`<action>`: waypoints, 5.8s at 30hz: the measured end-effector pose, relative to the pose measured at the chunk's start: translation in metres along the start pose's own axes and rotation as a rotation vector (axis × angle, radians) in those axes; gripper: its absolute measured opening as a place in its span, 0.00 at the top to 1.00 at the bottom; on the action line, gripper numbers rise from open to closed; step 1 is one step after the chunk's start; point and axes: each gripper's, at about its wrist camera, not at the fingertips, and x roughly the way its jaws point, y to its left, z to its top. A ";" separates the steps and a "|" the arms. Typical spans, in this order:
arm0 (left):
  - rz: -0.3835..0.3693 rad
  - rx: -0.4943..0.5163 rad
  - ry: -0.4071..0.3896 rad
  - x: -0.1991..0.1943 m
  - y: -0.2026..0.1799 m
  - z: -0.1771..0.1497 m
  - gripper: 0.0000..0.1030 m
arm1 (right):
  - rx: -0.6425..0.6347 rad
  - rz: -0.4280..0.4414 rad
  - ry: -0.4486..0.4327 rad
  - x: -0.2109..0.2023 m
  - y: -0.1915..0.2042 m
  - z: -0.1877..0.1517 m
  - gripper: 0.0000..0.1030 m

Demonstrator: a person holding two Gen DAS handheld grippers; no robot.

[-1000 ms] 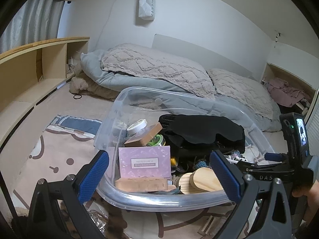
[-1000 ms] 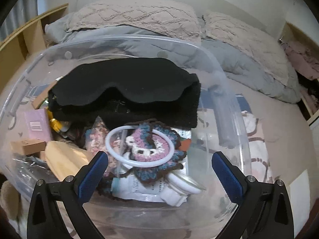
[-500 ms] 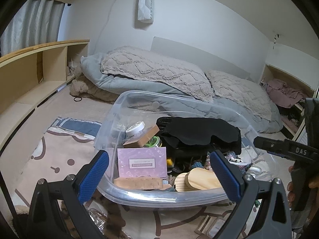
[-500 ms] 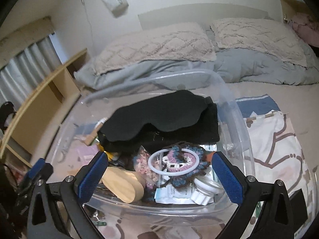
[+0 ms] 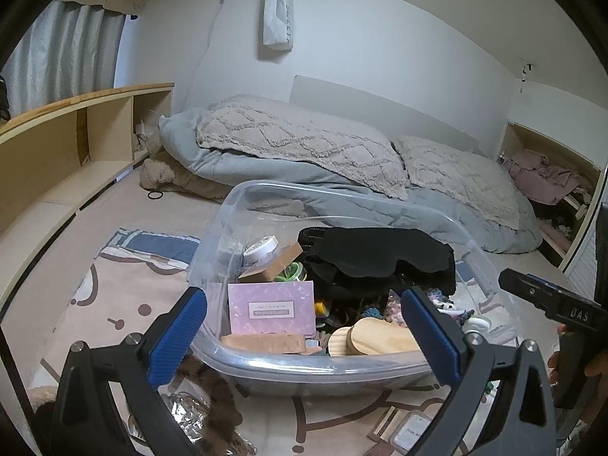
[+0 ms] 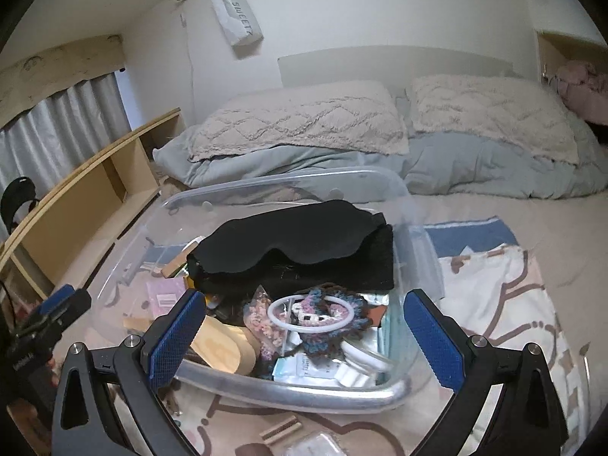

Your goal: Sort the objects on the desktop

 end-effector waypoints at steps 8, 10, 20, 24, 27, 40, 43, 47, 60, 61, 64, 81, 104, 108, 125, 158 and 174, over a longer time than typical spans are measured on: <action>0.016 0.015 -0.027 -0.023 -0.006 0.003 0.00 | -0.034 0.027 -0.056 -0.030 0.003 0.000 0.00; 0.015 0.023 -0.032 -0.030 -0.009 0.002 0.00 | -0.050 0.028 -0.073 -0.038 0.006 0.000 0.00; 0.030 0.074 -0.058 -0.064 -0.029 0.002 0.00 | -0.109 0.040 -0.139 -0.078 0.012 -0.011 0.00; 0.031 0.086 -0.068 -0.076 -0.037 0.003 0.00 | -0.121 0.048 -0.145 -0.089 0.013 -0.016 0.00; 0.027 0.084 -0.073 -0.085 -0.041 0.003 0.00 | -0.133 0.052 -0.172 -0.099 0.015 -0.020 0.00; 0.022 0.080 -0.135 -0.126 -0.052 -0.001 0.00 | -0.141 0.082 -0.264 -0.141 0.023 -0.034 0.00; 0.022 0.086 -0.133 -0.130 -0.054 -0.005 0.00 | -0.145 0.089 -0.259 -0.144 0.023 -0.041 0.00; 0.022 0.096 -0.132 -0.134 -0.058 -0.009 0.00 | -0.147 0.089 -0.250 -0.148 0.024 -0.050 0.00; 0.000 0.133 -0.128 -0.138 -0.075 -0.027 0.00 | -0.130 0.093 -0.196 -0.141 0.020 -0.066 0.00; -0.001 0.136 -0.124 -0.137 -0.076 -0.028 0.00 | -0.129 0.087 -0.186 -0.138 0.019 -0.068 0.00; -0.002 0.140 -0.110 -0.134 -0.078 -0.034 0.00 | -0.121 0.064 -0.169 -0.133 0.016 -0.071 0.00; 0.066 0.132 0.011 -0.089 -0.081 -0.080 0.00 | -0.078 0.031 -0.016 -0.085 0.000 -0.109 0.00; 0.121 0.181 0.294 -0.009 -0.042 -0.155 0.00 | -0.103 -0.155 0.377 0.043 -0.005 -0.165 0.00; 0.123 0.211 0.319 -0.002 -0.037 -0.166 0.00 | -0.064 -0.165 0.411 0.060 -0.006 -0.169 0.00; 0.094 0.231 0.374 0.009 -0.025 -0.183 0.00 | -0.137 -0.084 0.458 0.081 0.041 -0.179 0.00; 0.073 0.065 0.405 0.026 -0.023 -0.175 0.00 | -0.041 -0.008 0.437 0.051 -0.015 -0.171 0.00; -0.029 0.201 0.481 0.048 -0.057 -0.208 0.00 | 0.107 -0.207 0.504 0.114 -0.044 -0.161 0.00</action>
